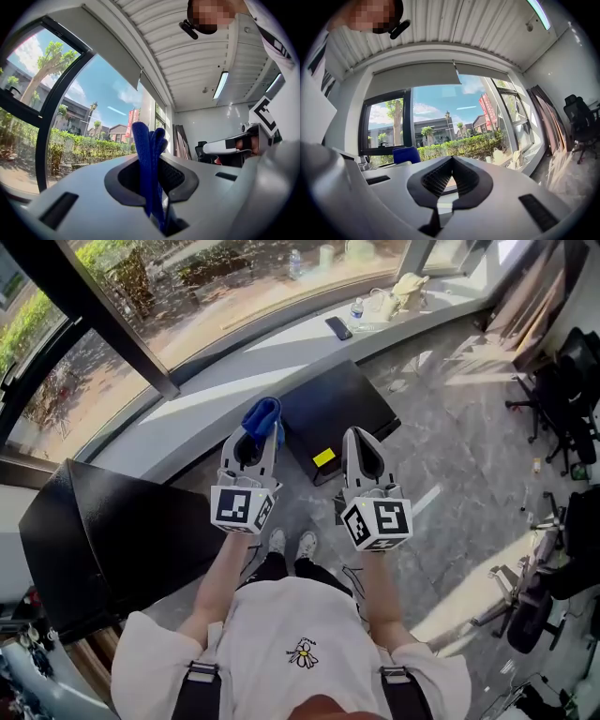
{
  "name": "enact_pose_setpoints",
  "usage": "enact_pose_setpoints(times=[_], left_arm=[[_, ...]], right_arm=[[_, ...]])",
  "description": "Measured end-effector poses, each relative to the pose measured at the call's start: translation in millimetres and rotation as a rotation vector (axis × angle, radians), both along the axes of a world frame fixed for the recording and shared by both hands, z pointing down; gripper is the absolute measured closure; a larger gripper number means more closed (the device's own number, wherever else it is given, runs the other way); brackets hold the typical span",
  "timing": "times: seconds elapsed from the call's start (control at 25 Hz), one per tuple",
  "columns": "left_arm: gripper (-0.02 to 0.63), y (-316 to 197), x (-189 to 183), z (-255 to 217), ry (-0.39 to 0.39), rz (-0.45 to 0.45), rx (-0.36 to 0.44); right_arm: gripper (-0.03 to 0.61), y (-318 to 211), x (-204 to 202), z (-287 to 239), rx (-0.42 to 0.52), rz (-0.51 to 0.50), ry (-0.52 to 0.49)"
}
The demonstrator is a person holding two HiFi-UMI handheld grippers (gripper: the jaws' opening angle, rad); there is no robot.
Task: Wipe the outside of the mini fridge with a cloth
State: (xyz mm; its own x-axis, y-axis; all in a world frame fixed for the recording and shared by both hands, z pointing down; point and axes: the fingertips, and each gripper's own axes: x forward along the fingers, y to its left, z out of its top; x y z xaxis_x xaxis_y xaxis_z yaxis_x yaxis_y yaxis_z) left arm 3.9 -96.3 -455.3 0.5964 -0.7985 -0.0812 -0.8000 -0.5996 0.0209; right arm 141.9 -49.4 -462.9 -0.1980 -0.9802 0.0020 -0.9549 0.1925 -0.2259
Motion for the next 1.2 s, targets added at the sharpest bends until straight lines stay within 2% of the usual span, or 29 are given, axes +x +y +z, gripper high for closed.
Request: enact_pose_setpoints(times=[0.32,0.48,0.64,0.72,0.8,0.92,1.0,1.2], left_arm=[[0.555,-30,-2,8,-0.001,0.044,0.040],[0.555,-46,-4,50,0.000,0.037,0.051],[0.555,-56,-8,143,-0.002,0.004,0.022],[0.555,-58,-10,202,-0.023,-0.008,0.008],[0.555,-61,-10,262,-0.014,-0.007,0.006],[0.555,-70,-10,348,0.022,0.012,0.045],[0.555,-72,-12,408,0.032,0.018,0.062],[0.556,-80,-21,549,0.063,0.019,0.144]], right_arm=[[0.568,-31,-8,17,-0.009,0.048,0.002],[0.568,-45,-11,58,0.008,0.050,-0.019],[0.568,-55,3,130,0.022,0.064,-0.001],[0.568,-53,19,174,0.028,0.094,-0.022],[0.568,-47,36,227,0.040,0.139,-0.045],[0.568,-31,56,320,0.083,0.244,-0.087],[0.568,-20,65,381,0.118,0.277,-0.097],[0.568,-24,83,504,0.215,0.277,0.002]])
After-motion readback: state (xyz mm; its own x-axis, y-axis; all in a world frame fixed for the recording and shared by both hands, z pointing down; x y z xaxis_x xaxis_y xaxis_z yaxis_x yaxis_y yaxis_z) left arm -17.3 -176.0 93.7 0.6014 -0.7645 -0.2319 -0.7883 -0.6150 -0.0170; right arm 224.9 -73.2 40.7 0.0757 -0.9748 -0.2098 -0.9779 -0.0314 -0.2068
